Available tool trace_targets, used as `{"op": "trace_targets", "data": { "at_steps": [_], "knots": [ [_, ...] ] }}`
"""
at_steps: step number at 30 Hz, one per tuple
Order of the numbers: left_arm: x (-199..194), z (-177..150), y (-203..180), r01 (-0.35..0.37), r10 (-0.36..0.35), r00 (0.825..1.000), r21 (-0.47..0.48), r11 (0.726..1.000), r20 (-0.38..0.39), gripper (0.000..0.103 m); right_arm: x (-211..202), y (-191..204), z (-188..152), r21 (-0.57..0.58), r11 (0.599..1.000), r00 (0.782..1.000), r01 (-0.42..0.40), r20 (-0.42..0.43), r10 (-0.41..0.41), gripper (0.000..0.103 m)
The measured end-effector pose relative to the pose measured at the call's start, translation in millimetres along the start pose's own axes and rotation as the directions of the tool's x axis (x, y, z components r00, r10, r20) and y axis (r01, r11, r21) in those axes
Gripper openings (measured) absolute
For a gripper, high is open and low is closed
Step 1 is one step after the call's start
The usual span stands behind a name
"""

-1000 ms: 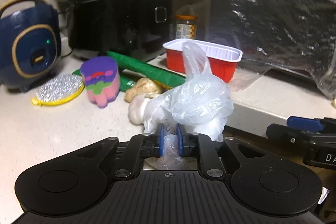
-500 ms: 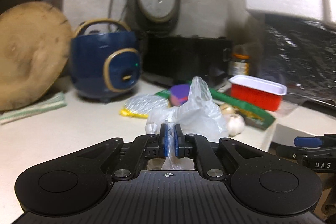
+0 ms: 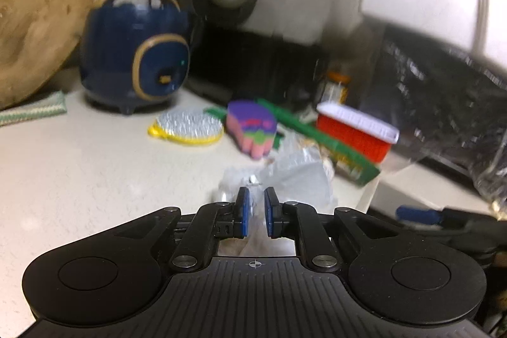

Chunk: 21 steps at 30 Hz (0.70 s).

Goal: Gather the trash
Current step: 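Grasp the clear plastic bag with the left tool and lift it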

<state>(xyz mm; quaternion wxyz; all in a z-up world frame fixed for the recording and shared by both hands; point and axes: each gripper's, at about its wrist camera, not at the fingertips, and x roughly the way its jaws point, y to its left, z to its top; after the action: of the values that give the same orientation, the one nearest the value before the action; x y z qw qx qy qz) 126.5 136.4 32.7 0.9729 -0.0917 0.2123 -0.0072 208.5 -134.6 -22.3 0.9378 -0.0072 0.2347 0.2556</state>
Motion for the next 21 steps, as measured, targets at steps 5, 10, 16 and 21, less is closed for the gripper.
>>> {"op": "trace_targets", "data": {
  "at_steps": [5,10,16,21],
  "knots": [
    [-12.6,13.8,-13.8,0.047,-0.048,0.998,0.022,0.999,0.034,0.013,5.2,5.1,-2.1,-0.001,1.0,1.0,-0.017,-0.016,0.017,0.066],
    [17.7,-3.1,-50.2,-0.002,0.036,0.993,0.283,0.959,-0.115,0.017,5.5,2.7,-9.2,0.011,1.0,0.999,-0.022,-0.032,0.022,0.066],
    [36.2,-16.6,-62.8,-0.003,0.083,0.979,0.392,0.92,-0.186,0.019,-0.8,-12.2,-15.8,0.05,0.999,0.999,-0.015,-0.031,0.016,0.066],
    [41.8,-10.2,-56.2,0.064,0.015,0.969,0.309,0.949,-0.248,0.036,-1.6,-21.7,-22.1,0.086,0.996,0.999,-0.02,-0.041,0.023,0.066]
  ]
}}
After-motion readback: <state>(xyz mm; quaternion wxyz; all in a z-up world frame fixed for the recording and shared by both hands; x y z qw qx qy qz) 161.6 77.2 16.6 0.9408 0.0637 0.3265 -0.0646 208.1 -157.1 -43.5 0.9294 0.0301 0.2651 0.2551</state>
